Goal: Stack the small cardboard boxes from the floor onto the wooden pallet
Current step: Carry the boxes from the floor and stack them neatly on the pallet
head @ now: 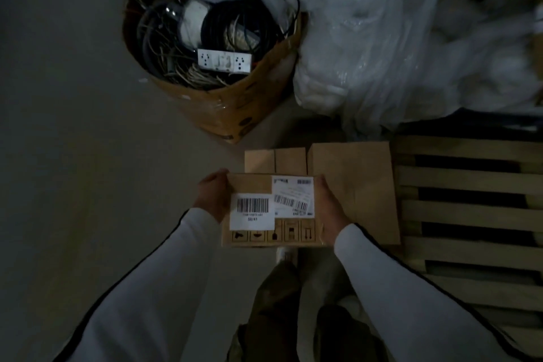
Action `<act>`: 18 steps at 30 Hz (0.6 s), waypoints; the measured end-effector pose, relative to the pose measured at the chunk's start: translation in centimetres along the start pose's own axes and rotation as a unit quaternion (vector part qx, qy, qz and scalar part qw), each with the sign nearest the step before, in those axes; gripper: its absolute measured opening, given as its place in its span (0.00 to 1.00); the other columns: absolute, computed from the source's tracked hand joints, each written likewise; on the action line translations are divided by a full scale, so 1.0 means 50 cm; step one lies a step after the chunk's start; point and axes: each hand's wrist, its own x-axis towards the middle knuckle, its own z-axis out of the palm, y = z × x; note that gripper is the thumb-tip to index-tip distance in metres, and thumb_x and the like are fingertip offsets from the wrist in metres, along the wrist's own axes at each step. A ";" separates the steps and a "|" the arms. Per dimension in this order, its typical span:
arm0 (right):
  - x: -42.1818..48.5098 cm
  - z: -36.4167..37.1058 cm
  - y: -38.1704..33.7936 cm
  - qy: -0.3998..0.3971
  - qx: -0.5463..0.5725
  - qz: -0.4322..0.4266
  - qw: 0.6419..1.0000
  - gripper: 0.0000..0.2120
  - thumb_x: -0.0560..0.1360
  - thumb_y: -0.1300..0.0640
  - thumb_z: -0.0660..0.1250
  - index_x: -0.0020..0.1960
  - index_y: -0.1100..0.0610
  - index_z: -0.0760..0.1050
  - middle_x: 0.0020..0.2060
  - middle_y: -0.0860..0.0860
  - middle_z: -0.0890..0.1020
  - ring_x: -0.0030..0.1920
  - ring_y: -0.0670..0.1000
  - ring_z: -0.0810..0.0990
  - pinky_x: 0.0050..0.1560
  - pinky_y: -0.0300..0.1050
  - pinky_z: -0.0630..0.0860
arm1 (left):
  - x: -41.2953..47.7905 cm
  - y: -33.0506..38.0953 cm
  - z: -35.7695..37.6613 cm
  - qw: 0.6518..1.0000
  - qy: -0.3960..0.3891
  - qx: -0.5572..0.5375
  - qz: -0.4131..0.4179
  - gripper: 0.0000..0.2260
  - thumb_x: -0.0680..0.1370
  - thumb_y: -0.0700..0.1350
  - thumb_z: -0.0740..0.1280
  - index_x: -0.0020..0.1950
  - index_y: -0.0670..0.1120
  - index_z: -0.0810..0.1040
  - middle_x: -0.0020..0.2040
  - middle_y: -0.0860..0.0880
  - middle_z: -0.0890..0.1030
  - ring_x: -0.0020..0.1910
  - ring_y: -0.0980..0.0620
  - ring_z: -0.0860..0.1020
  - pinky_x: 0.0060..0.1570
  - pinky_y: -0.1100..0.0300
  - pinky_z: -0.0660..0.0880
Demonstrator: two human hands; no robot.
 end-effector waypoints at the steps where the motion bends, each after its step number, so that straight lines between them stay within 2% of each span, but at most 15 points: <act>1: -0.008 -0.001 0.010 0.001 0.003 0.005 1.000 0.34 0.73 0.22 0.51 0.60 0.45 0.78 0.50 0.53 0.87 0.51 0.58 0.86 0.59 0.62 0.79 | 0.001 -0.009 0.002 1.000 -0.002 0.013 -0.008 0.08 0.82 0.45 0.65 0.56 0.46 0.83 0.52 0.41 0.83 0.49 0.41 0.82 0.47 0.48 0.82; 4: -0.039 -0.005 0.031 -0.008 -0.012 0.000 1.000 0.37 0.69 0.20 0.52 0.61 0.44 0.78 0.50 0.52 0.87 0.51 0.57 0.86 0.59 0.62 0.79 | -0.040 -0.006 -0.003 0.998 -0.027 0.036 -0.047 0.12 0.82 0.50 0.63 0.59 0.48 0.81 0.56 0.39 0.81 0.51 0.39 0.82 0.54 0.43 0.81; 6: -0.055 -0.014 0.019 -0.004 -0.034 -0.029 0.999 0.40 0.65 0.17 0.53 0.60 0.44 0.78 0.51 0.52 0.87 0.51 0.57 0.86 0.58 0.63 0.80 | -0.068 0.008 -0.010 0.996 -0.056 0.042 -0.056 0.21 0.80 0.58 0.61 0.65 0.46 0.75 0.59 0.38 0.81 0.54 0.38 0.82 0.59 0.40 0.78; 7: -0.064 -0.017 0.006 -0.009 -0.054 -0.048 0.997 0.41 0.64 0.16 0.52 0.59 0.43 0.79 0.51 0.51 0.86 0.51 0.57 0.86 0.58 0.62 0.79 | -0.080 0.017 -0.013 0.995 -0.066 0.038 -0.062 0.23 0.80 0.61 0.60 0.65 0.45 0.74 0.59 0.38 0.81 0.54 0.38 0.82 0.59 0.39 0.78; 9: -0.105 -0.015 -0.035 -0.020 -0.096 -0.095 0.991 0.39 0.67 0.17 0.49 0.58 0.43 0.79 0.52 0.49 0.86 0.51 0.54 0.86 0.57 0.59 0.79 | -0.129 0.051 -0.025 0.994 -0.080 0.019 -0.069 0.22 0.82 0.62 0.57 0.62 0.44 0.73 0.56 0.37 0.82 0.53 0.37 0.83 0.57 0.40 0.79; 12: -0.187 -0.019 -0.091 -0.023 -0.118 -0.149 0.981 0.34 0.75 0.24 0.47 0.57 0.46 0.79 0.51 0.49 0.86 0.50 0.52 0.86 0.54 0.55 0.80 | -0.206 0.092 -0.038 0.994 -0.094 0.009 -0.050 0.25 0.82 0.63 0.55 0.66 0.43 0.72 0.58 0.37 0.82 0.54 0.36 0.83 0.55 0.41 0.80; 16: -0.280 -0.036 -0.124 -0.040 -0.092 -0.163 0.981 0.33 0.78 0.27 0.46 0.59 0.47 0.80 0.50 0.51 0.87 0.51 0.53 0.86 0.55 0.53 0.79 | -0.294 0.120 -0.036 0.992 -0.126 0.017 0.014 0.29 0.82 0.64 0.54 0.68 0.43 0.76 0.58 0.38 0.83 0.54 0.38 0.83 0.51 0.45 0.80; 18: -0.338 -0.061 -0.135 -0.064 -0.054 -0.161 0.983 0.36 0.73 0.22 0.51 0.60 0.47 0.80 0.52 0.53 0.87 0.52 0.55 0.86 0.59 0.57 0.78 | -0.365 0.131 -0.036 0.989 -0.131 0.010 0.060 0.29 0.83 0.64 0.54 0.68 0.43 0.77 0.59 0.37 0.83 0.51 0.40 0.84 0.47 0.49 0.80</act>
